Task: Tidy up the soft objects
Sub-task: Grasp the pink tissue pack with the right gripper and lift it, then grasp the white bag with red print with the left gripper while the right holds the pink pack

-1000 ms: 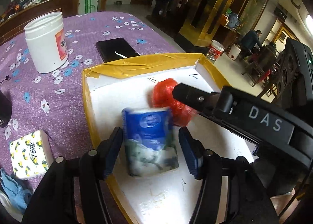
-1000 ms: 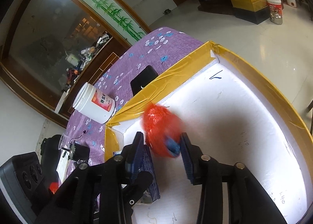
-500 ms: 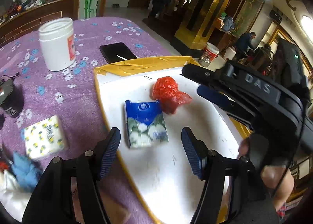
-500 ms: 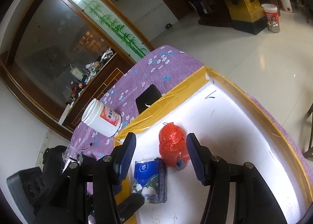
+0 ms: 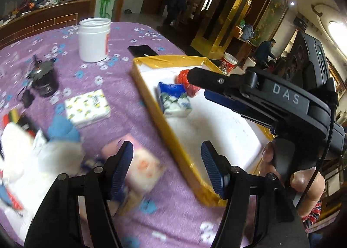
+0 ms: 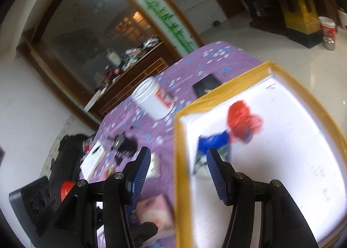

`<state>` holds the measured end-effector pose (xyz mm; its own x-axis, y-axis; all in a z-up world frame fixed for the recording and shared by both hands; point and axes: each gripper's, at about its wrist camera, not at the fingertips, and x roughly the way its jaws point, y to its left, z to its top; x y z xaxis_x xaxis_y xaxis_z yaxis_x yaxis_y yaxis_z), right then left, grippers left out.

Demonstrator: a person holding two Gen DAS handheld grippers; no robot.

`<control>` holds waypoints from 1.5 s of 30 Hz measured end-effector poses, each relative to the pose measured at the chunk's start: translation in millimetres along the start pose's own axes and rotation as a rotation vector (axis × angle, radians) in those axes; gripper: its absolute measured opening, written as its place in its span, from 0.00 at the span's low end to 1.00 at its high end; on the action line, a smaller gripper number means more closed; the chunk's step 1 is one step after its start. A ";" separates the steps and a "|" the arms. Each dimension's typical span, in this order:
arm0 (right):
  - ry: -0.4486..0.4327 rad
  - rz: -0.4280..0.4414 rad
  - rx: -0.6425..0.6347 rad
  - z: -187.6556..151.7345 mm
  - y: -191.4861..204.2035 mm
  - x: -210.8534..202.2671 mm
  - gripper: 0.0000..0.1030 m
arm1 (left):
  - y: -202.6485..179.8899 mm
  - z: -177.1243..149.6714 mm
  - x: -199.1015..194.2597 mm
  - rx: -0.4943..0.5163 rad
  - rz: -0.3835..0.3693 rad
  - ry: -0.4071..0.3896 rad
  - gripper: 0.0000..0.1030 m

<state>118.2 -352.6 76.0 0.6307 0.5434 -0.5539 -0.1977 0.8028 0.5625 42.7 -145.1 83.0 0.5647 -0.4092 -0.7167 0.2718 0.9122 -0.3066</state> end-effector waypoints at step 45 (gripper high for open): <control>0.231 -0.230 -0.478 -105.8 87.6 74.8 0.51 | 234.6 -76.2 -49.6 -0.496 0.282 -0.050 0.81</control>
<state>68.6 -215.7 18.9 0.5279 0.3385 -0.7789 -0.4263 0.8989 0.1018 19.1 90.9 -1.1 0.6020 -0.1374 -0.7866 -0.2863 0.8824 -0.3734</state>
